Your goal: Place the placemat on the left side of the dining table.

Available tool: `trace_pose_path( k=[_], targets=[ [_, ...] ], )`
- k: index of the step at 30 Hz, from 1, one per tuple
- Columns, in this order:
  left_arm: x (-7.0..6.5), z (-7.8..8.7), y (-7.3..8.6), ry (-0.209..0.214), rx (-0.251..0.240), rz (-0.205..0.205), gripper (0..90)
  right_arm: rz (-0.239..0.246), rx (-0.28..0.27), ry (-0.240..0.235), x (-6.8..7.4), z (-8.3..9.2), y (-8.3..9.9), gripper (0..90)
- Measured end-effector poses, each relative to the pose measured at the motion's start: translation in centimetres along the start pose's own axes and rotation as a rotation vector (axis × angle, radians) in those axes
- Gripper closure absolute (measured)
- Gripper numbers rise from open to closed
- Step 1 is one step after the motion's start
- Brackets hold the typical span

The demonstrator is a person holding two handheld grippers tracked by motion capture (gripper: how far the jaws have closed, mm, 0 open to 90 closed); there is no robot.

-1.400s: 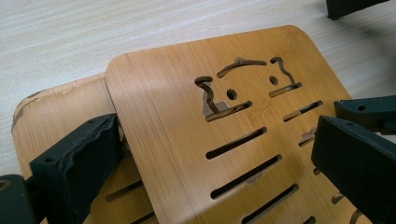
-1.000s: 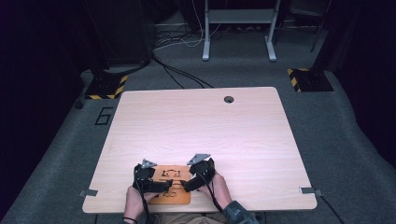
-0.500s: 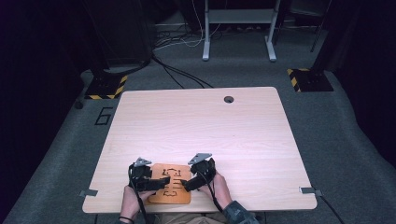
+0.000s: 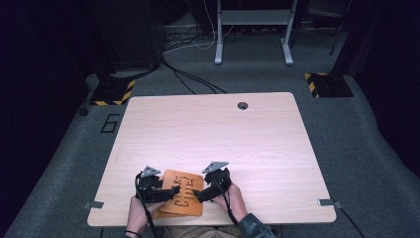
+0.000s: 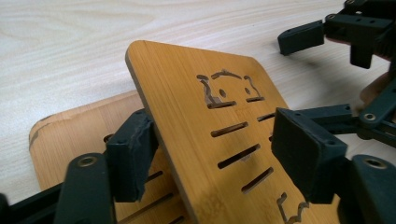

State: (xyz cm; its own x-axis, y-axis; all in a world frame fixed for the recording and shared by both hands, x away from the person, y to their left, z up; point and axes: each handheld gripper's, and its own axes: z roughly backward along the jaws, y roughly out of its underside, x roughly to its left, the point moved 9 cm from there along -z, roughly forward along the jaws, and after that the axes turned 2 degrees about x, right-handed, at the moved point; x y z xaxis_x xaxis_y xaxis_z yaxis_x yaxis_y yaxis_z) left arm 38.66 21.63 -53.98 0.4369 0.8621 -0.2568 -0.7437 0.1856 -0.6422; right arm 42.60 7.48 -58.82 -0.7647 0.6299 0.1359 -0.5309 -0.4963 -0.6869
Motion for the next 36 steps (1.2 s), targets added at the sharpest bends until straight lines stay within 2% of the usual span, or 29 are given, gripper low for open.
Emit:
trace_pose_path(
  k=[5, 8, 13, 19, 21, 24, 28, 33, 35, 36],
  targets=[
    [-0.4, 0.4, -0.3, 0.014, -0.009, -0.008, 41.5, -0.03, -0.01, 0.0, -0.5, 0.3, 0.2, 0.0],
    [-1.0, 0.4, -0.4, 0.054, -0.017, -0.007, 44.1, -0.037, -0.01, -0.002, -0.6, 0.5, 0.2, 0.0],
    [-1.8, 0.7, -1.0, 0.087, -0.03, -0.018, 53.3, -0.048, -0.02, 0.001, -1.0, 0.7, 0.3, 0.0],
    [-2.4, 0.5, -1.2, 0.095, -0.018, -0.033, 58.1, -0.075, -0.02, 0.003, -1.2, 0.9, 0.5, 0.0],
    [-2.7, 0.5, -1.3, 0.107, -0.015, -0.04, 63.0, -0.071, -0.031, 0.003, -1.3, 0.9, 0.5, 0.0],
    [-3.1, 0.3, -1.4, 0.128, -0.02, -0.041, 64.6, -0.085, -0.032, 0.006, -1.4, 1.1, 0.6, 0.0],
    [-3.2, 0.2, -1.4, 0.151, -0.023, -0.031, 66.9, -0.069, -0.048, 0.034, -1.5, 1.4, 0.6, 0.0],
    [-3.4, 0.0, -1.6, 0.167, -0.039, -0.014, 68.6, -0.061, -0.052, 0.044, -1.6, 1.5, 0.7, 0.0],
    [-3.5, 0.0, -1.6, 0.17, -0.04, -0.011, 69.0, -0.055, -0.054, 0.073, -1.7, 1.8, 0.9, 0.0],
    [-3.5, 0.0, -1.7, 0.171, -0.042, -0.014, 69.1, -0.038, -0.047, 0.108, -1.9, 1.8, 1.0, 0.0]
  ],
)
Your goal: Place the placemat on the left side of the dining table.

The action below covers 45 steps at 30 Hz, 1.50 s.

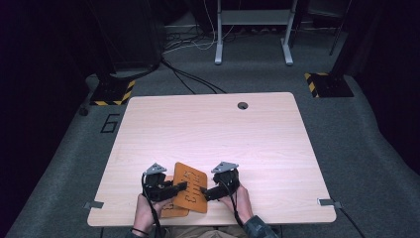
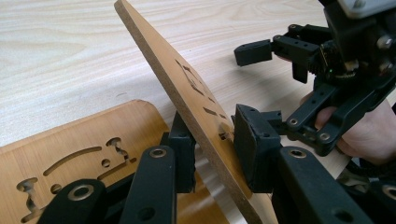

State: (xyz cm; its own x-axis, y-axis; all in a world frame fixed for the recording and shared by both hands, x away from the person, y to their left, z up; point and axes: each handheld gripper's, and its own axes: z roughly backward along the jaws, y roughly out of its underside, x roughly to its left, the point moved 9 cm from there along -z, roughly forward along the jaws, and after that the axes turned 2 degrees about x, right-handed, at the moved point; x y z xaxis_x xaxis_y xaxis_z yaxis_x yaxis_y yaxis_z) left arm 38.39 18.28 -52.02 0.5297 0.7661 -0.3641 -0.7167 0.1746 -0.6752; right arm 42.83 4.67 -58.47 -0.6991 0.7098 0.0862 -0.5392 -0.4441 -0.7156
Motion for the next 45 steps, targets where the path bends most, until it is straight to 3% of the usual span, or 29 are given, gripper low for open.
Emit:
trace_pose_path(
  k=[5, 6, 8, 13, 16, 26, 34, 38, 45],
  targets=[
    [-0.3, 0.0, -0.6, 0.034, -0.046, 0.029, 73.3, 0.015, 0.022, 0.031, -0.5, 0.6, 0.8, 0.0],
    [-0.6, 0.1, -1.0, 0.082, -0.077, 0.058, 77.7, 0.006, 0.017, 0.035, -0.7, 1.1, 1.0, 0.3],
    [-0.7, 0.1, -1.5, 0.105, -0.097, 0.069, 81.1, 0.009, 0.009, 0.044, -1.1, 1.5, 1.2, 0.5],
    [-1.2, 0.2, -2.3, 0.127, -0.121, 0.068, 84.8, -0.023, -0.013, 0.056, -2.0, 2.7, 1.6, 1.1],
    [-1.5, 0.3, -2.7, 0.116, -0.129, 0.046, 86.0, -0.046, -0.033, 0.071, -2.9, 3.7, 1.9, 1.2],
    [-1.2, 1.1, -3.2, 0.113, -0.143, 0.033, 86.1, -0.116, -0.054, 0.155, -7.3, 6.5, 3.5, 1.0],
    [-0.5, 2.2, -3.6, 0.096, -0.162, 0.038, 86.0, -0.145, -0.039, 0.205, -10.0, 7.9, 5.1, 0.1],
    [0.0, 2.7, -3.6, 0.084, -0.173, 0.047, 86.0, -0.188, -0.021, 0.243, -12.3, 8.9, 6.7, 0.0],
    [0.5, 3.3, -3.8, 0.073, -0.18, 0.053, 86.0, -0.235, -0.014, 0.302, -14.8, 10.2, 8.3, 0.0]
  ],
)
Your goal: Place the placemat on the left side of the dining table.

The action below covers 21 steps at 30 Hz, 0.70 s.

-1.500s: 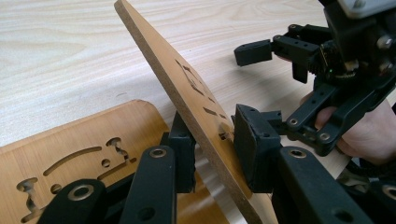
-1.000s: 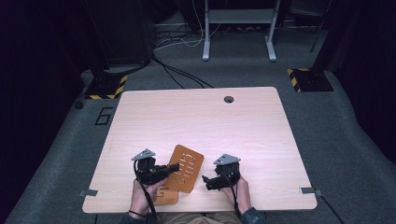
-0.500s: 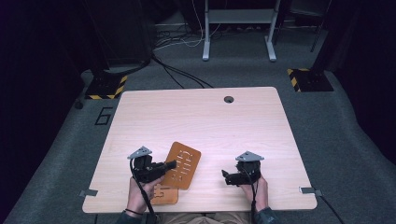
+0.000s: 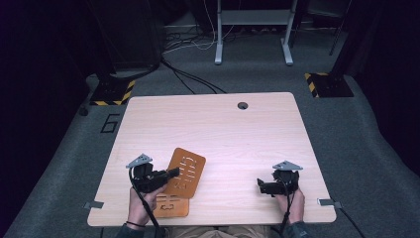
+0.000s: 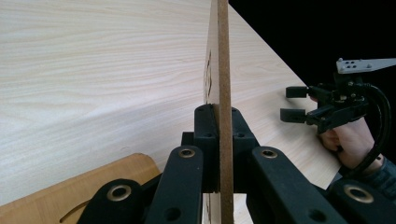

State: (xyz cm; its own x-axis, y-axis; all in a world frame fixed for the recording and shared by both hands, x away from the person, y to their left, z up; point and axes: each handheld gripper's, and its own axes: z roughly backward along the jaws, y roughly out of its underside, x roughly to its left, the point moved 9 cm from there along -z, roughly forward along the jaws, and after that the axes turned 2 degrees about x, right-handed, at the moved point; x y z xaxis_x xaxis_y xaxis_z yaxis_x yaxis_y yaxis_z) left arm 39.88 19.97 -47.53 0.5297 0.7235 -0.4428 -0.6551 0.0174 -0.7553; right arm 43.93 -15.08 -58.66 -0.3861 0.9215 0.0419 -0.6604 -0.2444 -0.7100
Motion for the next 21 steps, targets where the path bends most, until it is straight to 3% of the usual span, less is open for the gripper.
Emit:
trace_pose_path(
  k=[2, 6, 9, 21],
  targets=[
    [0.2, 0.1, -0.2, -0.006, -0.006, -0.006, 86.0, -0.014, 0.008, 0.03, -1.2, 0.2, 0.3, 0.1],
    [0.6, 0.4, -0.4, -0.016, -0.01, -0.006, 86.0, -0.013, 0.032, 0.055, -2.1, 0.2, 0.7, 0.0],
    [0.8, 0.9, -0.6, -0.024, -0.017, -0.003, 86.0, -0.013, 0.021, 0.078, -2.2, 0.1, 0.8, 0.0],
    [2.2, 2.3, -1.7, -0.069, -0.034, -0.011, 86.0, -0.022, 0.021, 0.079, -2.1, 0.1, 0.8, 0.0]
  ],
)
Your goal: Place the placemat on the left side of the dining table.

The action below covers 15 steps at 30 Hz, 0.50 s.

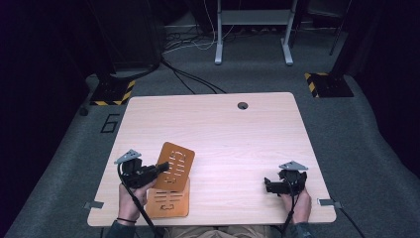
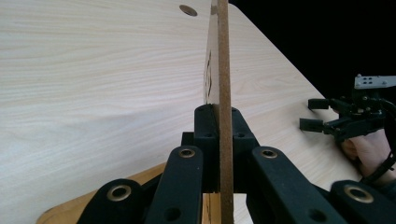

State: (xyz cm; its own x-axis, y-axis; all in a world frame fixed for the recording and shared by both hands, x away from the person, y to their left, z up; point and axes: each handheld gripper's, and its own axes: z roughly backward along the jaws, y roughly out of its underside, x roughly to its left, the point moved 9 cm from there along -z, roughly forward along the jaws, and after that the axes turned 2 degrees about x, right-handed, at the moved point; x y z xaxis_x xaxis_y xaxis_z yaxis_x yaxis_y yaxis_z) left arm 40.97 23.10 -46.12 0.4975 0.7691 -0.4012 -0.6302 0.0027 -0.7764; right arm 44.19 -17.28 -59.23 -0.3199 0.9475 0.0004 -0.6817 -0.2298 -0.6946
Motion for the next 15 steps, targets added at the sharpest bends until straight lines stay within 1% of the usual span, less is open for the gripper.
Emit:
trace_pose_path(
  k=[6, 10, 11, 15],
  targets=[
    [0.7, 0.5, -0.5, -0.018, -0.01, -0.002, 86.0, -0.001, 0.0, 0.001, 0.0, 0.0, 0.0, 0.0],
    [1.3, 0.9, -0.7, -0.034, -0.014, 0.011, 86.0, -0.002, 0.002, 0.001, 0.0, 0.0, 0.0, 0.0],
    [1.5, 1.0, -0.7, -0.039, -0.014, 0.008, 86.0, -0.002, 0.002, 0.001, 0.0, 0.0, 0.0, 0.0],
    [2.1, 1.2, -1.2, -0.055, -0.021, 0.016, 86.0, -0.005, 0.001, 0.002, 0.0, 0.0, 0.0, 0.0]
  ],
)
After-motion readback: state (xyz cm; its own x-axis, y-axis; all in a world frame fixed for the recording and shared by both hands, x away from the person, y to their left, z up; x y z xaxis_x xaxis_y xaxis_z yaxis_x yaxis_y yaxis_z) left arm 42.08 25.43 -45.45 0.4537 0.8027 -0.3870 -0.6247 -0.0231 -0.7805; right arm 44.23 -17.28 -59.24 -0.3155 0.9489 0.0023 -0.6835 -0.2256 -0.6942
